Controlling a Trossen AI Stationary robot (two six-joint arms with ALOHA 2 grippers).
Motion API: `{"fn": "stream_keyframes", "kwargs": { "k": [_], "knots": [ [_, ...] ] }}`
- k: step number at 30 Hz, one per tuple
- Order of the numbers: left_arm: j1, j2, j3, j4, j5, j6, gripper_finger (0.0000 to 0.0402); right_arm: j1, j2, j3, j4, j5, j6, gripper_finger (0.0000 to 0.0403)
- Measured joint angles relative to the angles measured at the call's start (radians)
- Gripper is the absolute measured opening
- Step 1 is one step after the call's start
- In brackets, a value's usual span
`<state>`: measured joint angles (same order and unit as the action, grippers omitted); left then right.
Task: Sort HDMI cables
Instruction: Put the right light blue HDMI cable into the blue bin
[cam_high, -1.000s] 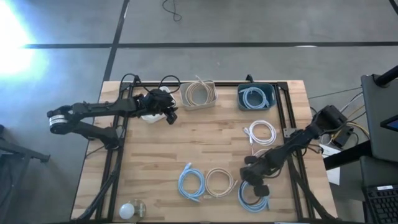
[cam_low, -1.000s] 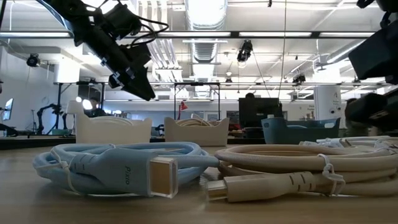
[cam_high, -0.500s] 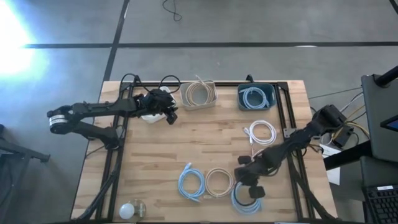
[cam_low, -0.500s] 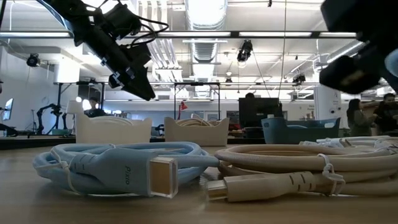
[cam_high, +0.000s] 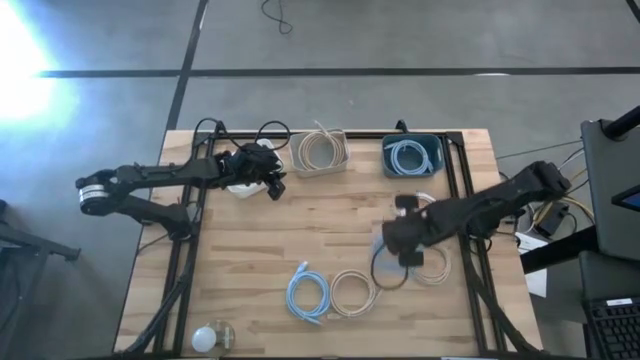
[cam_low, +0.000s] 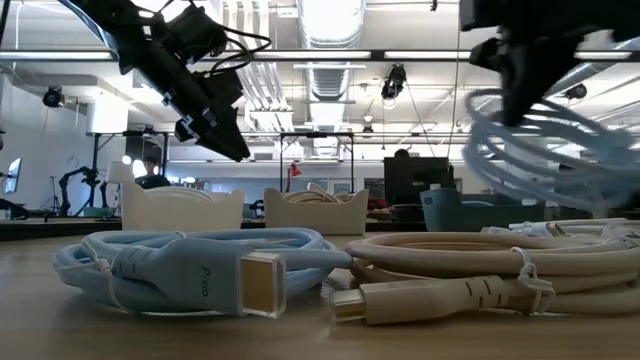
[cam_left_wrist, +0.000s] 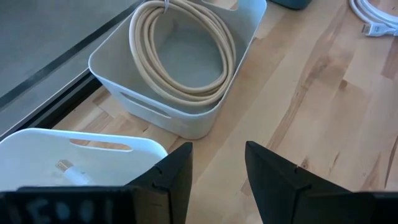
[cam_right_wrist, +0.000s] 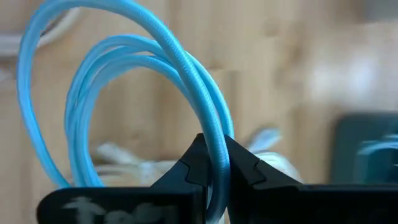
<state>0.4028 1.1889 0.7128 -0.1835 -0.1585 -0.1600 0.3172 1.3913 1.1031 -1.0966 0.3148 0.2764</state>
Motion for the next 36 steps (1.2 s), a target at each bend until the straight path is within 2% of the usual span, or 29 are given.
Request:
{"fn": "stream_keyframes", "kwargs": {
  "k": [5,11,15,20,30,36],
  "knots": [
    [0.000,0.000,0.000,0.000,0.000,0.002,0.0154,-0.162,-0.102,-0.052,0.007,0.143,-0.052,0.0020],
    [0.000,0.000,0.000,0.001,0.000,0.006,0.0154,-0.377,-0.201,-0.121,0.067,0.415,-0.045,0.0020],
    [0.001,0.000,0.000,0.000,0.000,0.006,0.0153,-0.497,-0.241,-0.149,0.140,0.507,-0.074,0.0020],
    [0.001,0.000,0.000,0.001,0.000,0.006,0.0153,-0.631,-0.266,-0.174,0.240,0.544,-0.073,0.0020],
    [0.001,0.000,0.000,0.001,0.000,0.008,0.0153,-0.823,-0.243,-0.197,0.283,0.546,-0.077,0.0020],
    [0.001,0.000,0.000,0.001,0.000,0.008,0.0153,-0.877,-0.228,-0.304,0.503,0.545,-0.128,0.0020]
  ]
}}
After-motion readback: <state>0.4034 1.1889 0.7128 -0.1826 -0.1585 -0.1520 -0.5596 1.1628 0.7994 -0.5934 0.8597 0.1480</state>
